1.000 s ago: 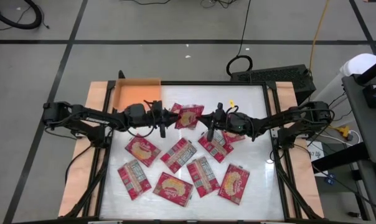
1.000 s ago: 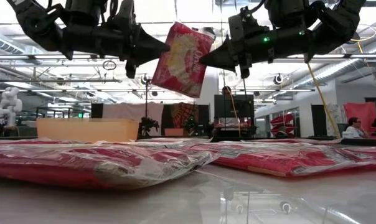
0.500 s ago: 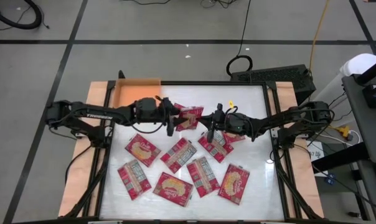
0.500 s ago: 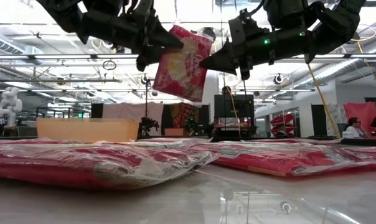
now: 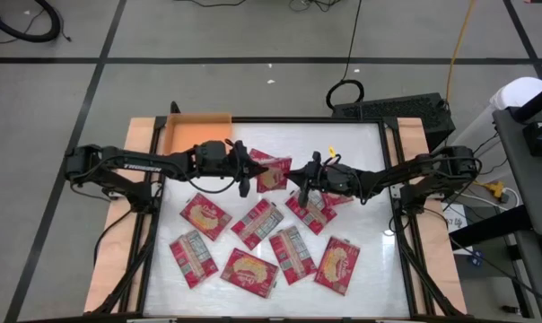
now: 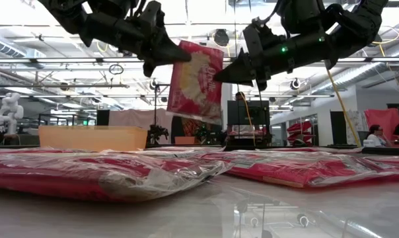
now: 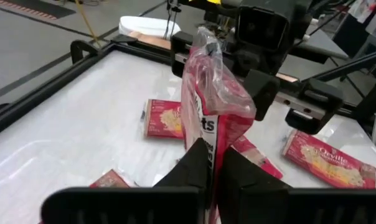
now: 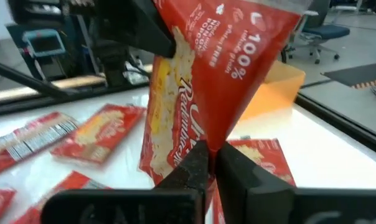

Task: Sort popcorn bags into baskets
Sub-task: Put the red popcorn bag into the orange bin

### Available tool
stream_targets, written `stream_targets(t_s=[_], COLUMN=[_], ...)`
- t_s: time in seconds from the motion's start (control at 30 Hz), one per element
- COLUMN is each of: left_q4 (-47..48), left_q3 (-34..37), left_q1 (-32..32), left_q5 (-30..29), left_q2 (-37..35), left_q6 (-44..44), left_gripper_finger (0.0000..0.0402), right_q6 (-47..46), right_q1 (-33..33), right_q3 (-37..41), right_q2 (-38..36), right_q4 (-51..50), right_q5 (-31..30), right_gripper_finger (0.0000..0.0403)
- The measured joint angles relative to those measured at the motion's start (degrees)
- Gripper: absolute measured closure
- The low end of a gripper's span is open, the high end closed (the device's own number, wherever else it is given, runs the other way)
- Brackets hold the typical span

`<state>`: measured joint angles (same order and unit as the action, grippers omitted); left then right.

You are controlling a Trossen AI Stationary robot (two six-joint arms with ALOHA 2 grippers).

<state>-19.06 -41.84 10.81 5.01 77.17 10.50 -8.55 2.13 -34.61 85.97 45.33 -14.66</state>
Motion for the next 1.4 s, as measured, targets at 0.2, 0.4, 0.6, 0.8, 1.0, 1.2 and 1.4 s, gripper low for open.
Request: stream_targets(t_s=[0.2,0.4,0.6,0.8,1.0,1.2,1.4], left_q4=[11.18,27.81,39.03,41.76,44.54,50.05,58.19], left_q3=[-0.15,-0.19,-0.18,-0.18,-0.18,-3.92,-10.09], left_q1=[2.52,8.14,17.07,27.66,37.24,44.79,50.07], left_q5=[1.43,-2.09,-6.61,-5.49,-4.31,-1.52,0.24], left_q2=[-8.81,-24.18,-34.92,-35.36,-30.43,-23.79,-17.2], left_q6=[-3.24,-9.13,-19.18,-24.73,-24.84,-22.39,-22.28], left_gripper_finger=[0.0395,0.0397,0.0398,0.0397,0.0398,0.0398,0.0392], right_q6=[-0.44,-0.09,2.78,5.17,5.18,4.89,4.46], right_q1=[0.0,-0.31,-2.34,-5.03,-6.95,-7.73,-7.93], right_q3=[-0.02,1.79,4.99,7.09,8.35,9.54,10.75], right_q2=[-0.09,-0.09,-0.09,-0.09,-0.09,-0.09,-0.07], right_q4=[-2.91,-2.96,1.33,4.22,4.22,4.19,4.16], right_q5=[-0.32,-0.21,-0.11,-0.09,-0.07,-0.09,-0.09], right_gripper_finger=[0.0311,0.0247,0.023,0.023,0.023,0.023,0.023])
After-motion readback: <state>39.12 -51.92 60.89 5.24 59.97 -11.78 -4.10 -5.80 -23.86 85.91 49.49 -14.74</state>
